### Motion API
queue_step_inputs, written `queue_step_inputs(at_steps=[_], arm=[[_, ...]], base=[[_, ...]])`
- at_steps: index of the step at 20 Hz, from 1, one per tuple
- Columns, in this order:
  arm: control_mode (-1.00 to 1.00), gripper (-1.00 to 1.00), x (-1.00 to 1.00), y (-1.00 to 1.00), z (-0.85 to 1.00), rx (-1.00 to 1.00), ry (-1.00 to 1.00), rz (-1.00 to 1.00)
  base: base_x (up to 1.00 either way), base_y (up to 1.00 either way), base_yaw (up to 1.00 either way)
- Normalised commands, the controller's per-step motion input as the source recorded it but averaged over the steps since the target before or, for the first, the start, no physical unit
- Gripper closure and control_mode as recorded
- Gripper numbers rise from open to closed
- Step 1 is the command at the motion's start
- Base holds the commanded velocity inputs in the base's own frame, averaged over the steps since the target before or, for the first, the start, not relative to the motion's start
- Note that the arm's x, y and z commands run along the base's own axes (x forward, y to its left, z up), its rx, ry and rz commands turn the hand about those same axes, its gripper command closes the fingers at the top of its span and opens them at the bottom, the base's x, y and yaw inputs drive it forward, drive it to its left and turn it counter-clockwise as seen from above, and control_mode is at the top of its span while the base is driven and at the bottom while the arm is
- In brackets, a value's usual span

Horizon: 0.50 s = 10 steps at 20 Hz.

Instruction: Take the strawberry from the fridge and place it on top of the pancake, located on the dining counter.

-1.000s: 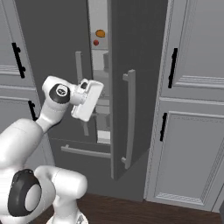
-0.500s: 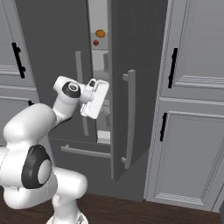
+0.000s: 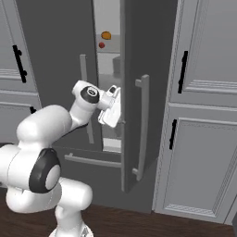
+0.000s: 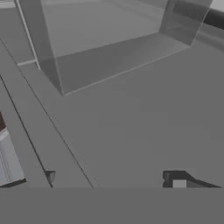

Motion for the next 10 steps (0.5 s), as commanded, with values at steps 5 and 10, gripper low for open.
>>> queue_step_inputs(at_steps=[5, 10], arm=[[-1.00, -1.00, -0.18, -0.80, 0.00, -0.01, 0.19, 0.00], [-1.00, -1.00, 0.00, -0.88, -0.03, 0.00, 0.08, 0.04]], base=[[0.00, 0.00, 0.00], [0.00, 0.00, 0.00]])
